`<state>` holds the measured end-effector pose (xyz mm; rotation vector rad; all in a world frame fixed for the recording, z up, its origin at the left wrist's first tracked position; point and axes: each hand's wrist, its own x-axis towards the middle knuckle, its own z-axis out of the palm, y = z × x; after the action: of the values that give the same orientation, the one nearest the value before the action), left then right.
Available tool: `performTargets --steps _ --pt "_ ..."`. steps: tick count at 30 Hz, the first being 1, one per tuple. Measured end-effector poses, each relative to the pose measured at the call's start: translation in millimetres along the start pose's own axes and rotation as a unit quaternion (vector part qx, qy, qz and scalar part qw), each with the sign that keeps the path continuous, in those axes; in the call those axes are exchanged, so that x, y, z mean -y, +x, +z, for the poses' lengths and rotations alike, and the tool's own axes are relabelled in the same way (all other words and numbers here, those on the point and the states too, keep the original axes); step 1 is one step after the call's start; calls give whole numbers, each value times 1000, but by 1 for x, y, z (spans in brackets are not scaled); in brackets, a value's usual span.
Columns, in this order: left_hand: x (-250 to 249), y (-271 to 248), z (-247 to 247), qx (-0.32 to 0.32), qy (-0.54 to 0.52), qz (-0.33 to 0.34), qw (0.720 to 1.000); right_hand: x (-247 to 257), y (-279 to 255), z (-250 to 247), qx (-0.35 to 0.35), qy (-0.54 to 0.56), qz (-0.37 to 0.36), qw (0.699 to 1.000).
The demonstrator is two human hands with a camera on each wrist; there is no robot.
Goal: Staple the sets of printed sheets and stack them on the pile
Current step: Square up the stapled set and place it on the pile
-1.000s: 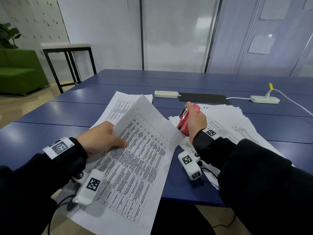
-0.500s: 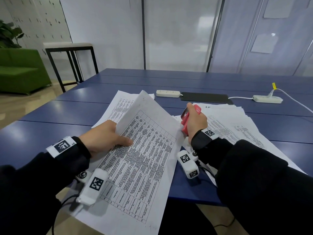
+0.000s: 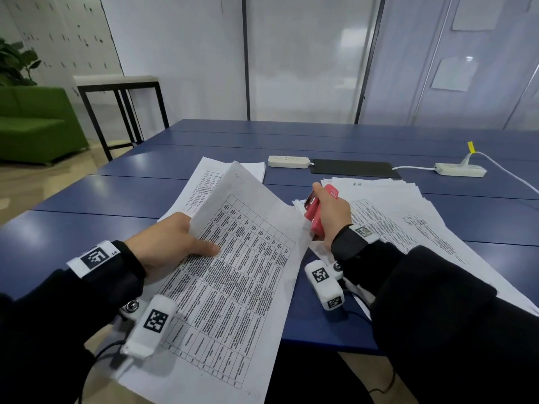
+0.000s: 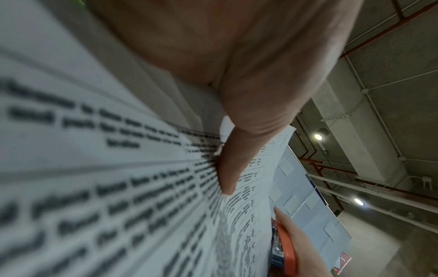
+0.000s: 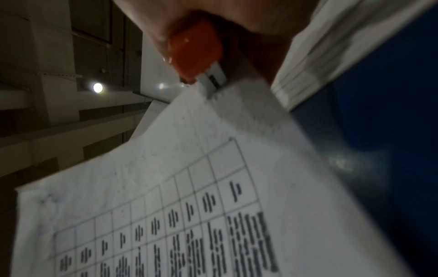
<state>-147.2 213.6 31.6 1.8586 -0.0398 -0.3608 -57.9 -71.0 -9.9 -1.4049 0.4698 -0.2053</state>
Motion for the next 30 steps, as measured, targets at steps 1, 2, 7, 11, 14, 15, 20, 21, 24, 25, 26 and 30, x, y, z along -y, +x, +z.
performTargets --steps 1,2,7,11,14,15,20,21,24,25,26,30 --pt "1 0 -3 0 -4 -1 1000 4 0 -3 17 -3 6 1000" --pt "2 1 -5 -1 -5 -2 1000 7 2 -8 29 -22 1 999" --pt "10 8 -15 -4 -29 -3 1000 28 10 -43 85 -263 -57 959" --pt "15 13 -12 4 -63 9 998 35 24 -71 144 -573 -73 803" --pt "19 22 -8 9 -100 3 995 26 32 -84 140 -653 -97 738" --pt "21 24 -5 2 -117 2 993 22 30 -85 131 -656 -112 735" --pt "31 35 7 -22 -194 2 981 23 -13 -70 117 -563 -332 748" --pt "31 36 9 -36 -202 11 979 25 -28 -64 157 -497 -323 790" --pt "32 44 8 -85 -203 38 975 12 -57 -43 307 -340 -83 885" --pt "32 44 7 -99 -201 47 973 3 -61 -35 347 -288 -14 893" --pt "33 46 5 -111 -202 54 972 -6 -63 -28 358 -248 7 900" --pt "42 42 -9 -150 -210 60 964 -19 -61 6 277 -142 -81 947"
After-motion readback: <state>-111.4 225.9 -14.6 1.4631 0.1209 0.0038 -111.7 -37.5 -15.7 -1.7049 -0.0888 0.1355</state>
